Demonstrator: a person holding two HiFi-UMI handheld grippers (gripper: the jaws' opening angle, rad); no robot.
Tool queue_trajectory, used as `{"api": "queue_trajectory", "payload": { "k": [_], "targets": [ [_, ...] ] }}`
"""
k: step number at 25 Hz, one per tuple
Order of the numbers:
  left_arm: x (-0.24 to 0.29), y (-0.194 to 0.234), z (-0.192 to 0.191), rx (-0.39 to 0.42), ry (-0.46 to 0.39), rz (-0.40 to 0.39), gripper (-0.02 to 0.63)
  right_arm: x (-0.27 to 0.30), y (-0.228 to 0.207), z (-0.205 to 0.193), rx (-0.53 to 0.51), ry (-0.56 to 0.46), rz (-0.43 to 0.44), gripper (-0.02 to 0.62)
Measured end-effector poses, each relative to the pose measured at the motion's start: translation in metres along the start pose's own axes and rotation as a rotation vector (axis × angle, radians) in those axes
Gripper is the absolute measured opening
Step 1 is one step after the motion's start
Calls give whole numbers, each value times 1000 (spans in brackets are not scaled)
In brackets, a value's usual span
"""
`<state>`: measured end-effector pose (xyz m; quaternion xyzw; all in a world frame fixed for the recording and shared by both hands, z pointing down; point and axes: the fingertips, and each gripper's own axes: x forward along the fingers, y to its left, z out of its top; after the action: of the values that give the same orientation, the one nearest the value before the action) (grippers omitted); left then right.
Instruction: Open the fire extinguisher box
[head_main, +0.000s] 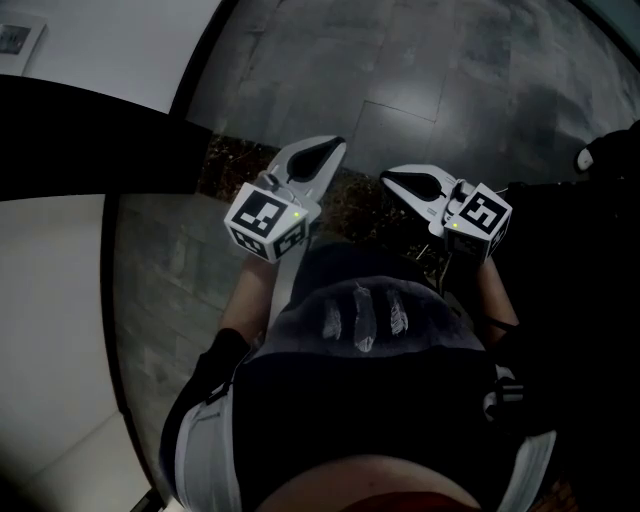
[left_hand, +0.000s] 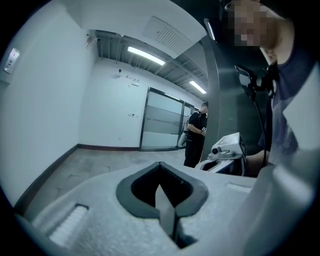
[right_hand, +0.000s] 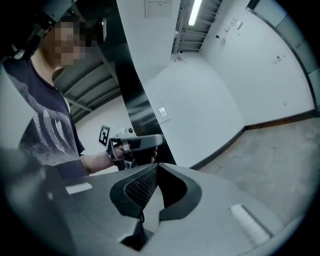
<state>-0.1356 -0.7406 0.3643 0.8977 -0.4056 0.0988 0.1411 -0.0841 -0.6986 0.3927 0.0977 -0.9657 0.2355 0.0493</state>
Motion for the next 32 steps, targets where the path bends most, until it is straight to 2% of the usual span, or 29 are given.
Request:
{"api": "queue_trajectory", "payload": {
  "k": [3, 6, 12, 15, 21, 24, 28, 32],
  "targets": [
    [-2, -4, -17, 17, 8, 4, -2, -3, 1, 0, -14, -35, 6, 2],
    [-1, 4, -34, 5, 4, -2, -2, 2, -3, -6, -45, -27, 2, 2],
    [0, 118, -24, -73, -36, -122, -2, 103, -52, 35, -7, 11, -106, 2],
    [0, 157, -18, -43, -26, -188, -2, 146, -66, 51, 29, -14, -135, 2],
    [2, 226, 3, -18, -8, -219, 0, 212, -90, 70, 38, -3, -157, 2],
    [9, 242, -1, 14, -3, -253, 0, 221, -101, 66, 49, 17, -182, 2],
    [16, 251, -14, -7, -1, -252, 0, 228, -113, 59, 38, 28, -185, 2],
    [49, 264, -2, 22, 46, -275, 0, 227, -150, 79, 57, 22, -175, 2]
  ]
}}
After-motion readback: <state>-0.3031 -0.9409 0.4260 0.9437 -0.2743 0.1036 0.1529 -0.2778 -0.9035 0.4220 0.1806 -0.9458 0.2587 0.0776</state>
